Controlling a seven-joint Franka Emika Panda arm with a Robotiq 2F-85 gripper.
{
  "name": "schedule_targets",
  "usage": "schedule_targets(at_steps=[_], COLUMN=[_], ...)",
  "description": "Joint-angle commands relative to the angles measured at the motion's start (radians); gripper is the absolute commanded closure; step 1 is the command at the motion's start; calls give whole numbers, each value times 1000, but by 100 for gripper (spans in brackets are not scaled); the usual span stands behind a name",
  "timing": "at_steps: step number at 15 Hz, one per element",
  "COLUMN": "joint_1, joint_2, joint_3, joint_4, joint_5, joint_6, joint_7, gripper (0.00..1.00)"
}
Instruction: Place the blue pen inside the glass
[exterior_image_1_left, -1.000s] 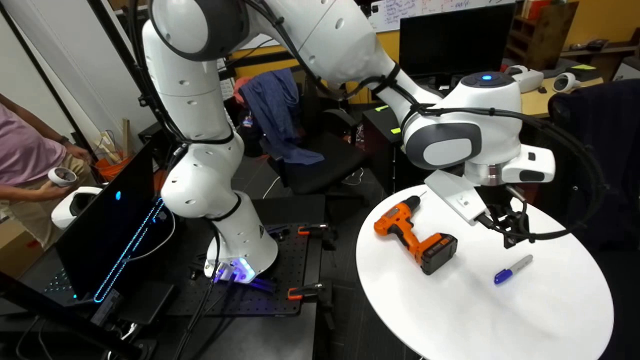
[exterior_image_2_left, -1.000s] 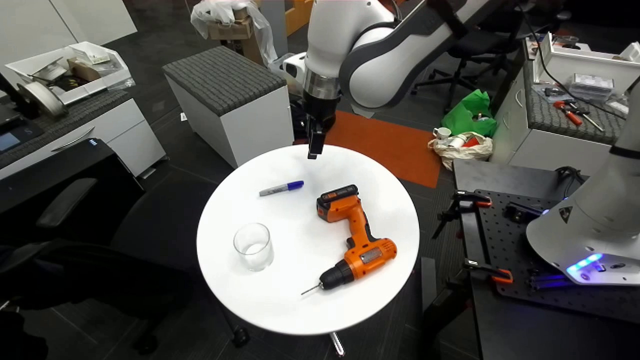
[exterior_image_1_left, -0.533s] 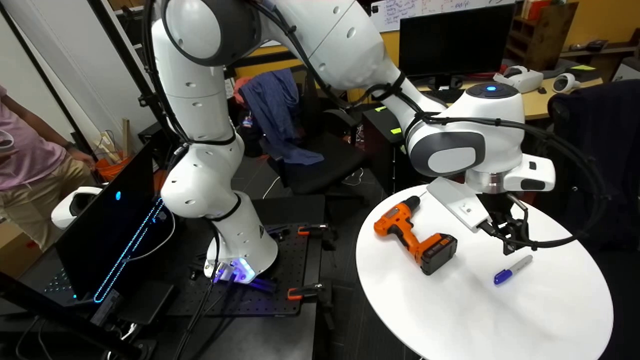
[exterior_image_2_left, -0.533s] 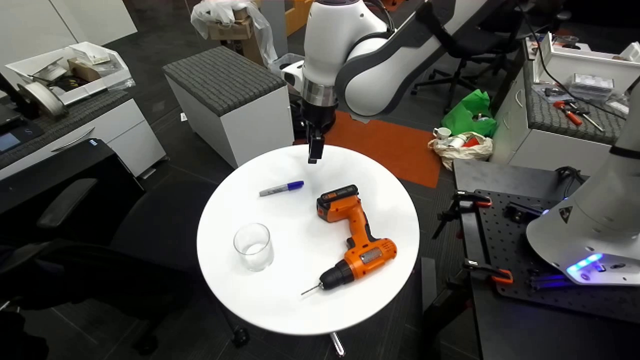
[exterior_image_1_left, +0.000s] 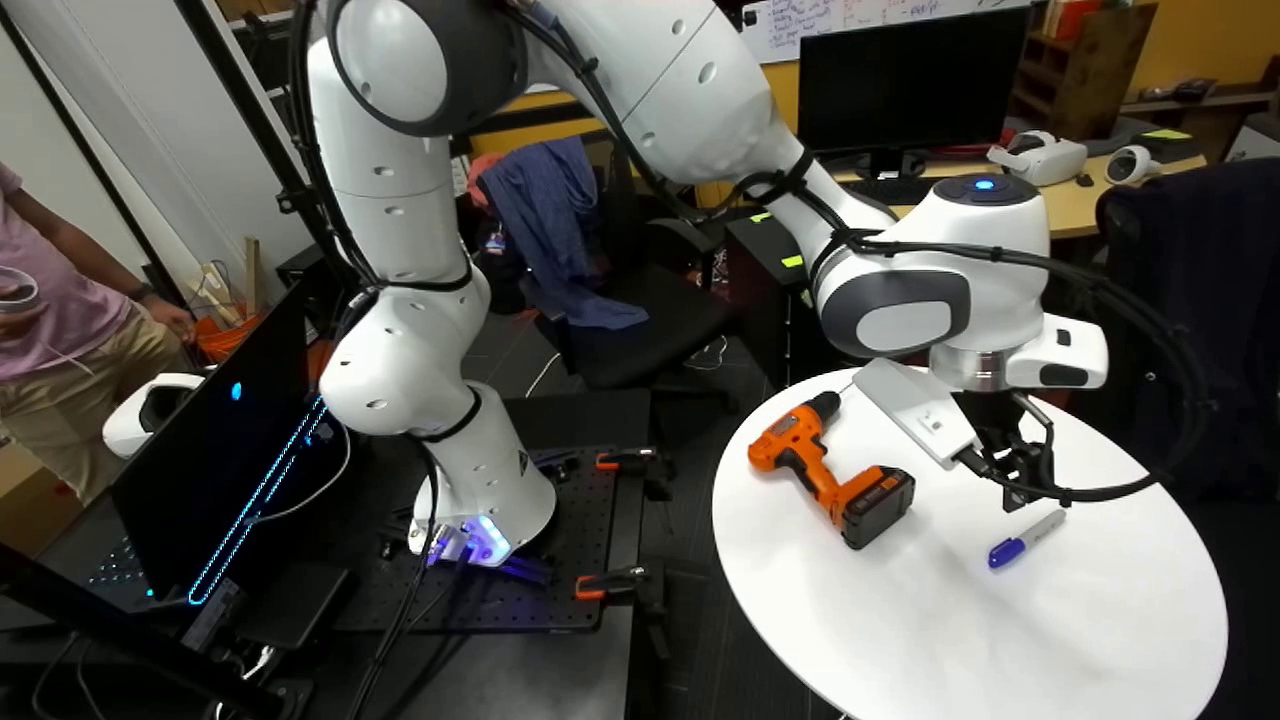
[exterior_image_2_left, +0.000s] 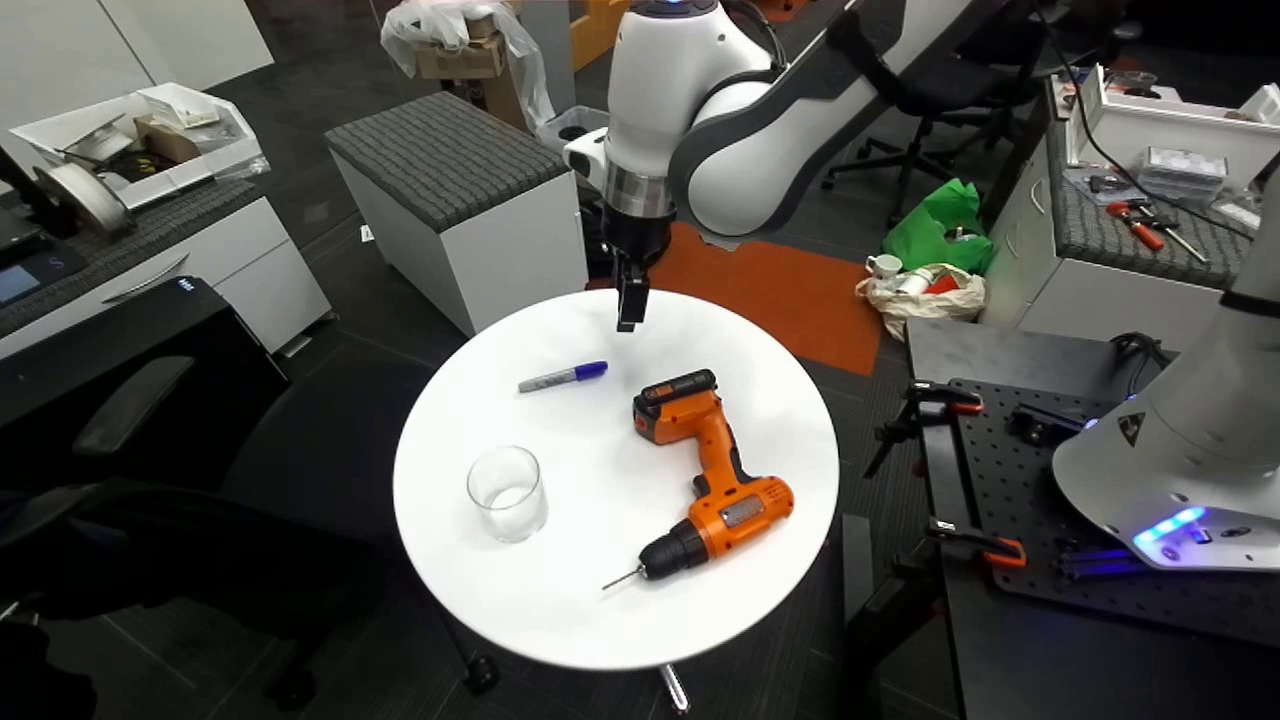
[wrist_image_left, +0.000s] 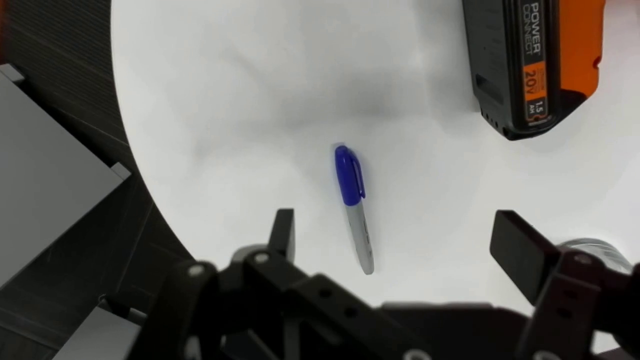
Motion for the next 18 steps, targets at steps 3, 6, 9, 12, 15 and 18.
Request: schedule_targets(at_steps=[3,6,9,12,15,18], joint_1=[-49,-66,-85,-88,-82,-79], joint_2=[69,109,161,216,266,319], joint_3=[71,94,111,111,105,104], joint_4=[61,98,148,204,254,305], joint_5=[35,34,31,12,-5,-15], joint_6=[24,24,16,3,-10,-27], joint_7=[-103,-137,-163,-161,-146,-138], gripper=[0,0,0,0,0,0])
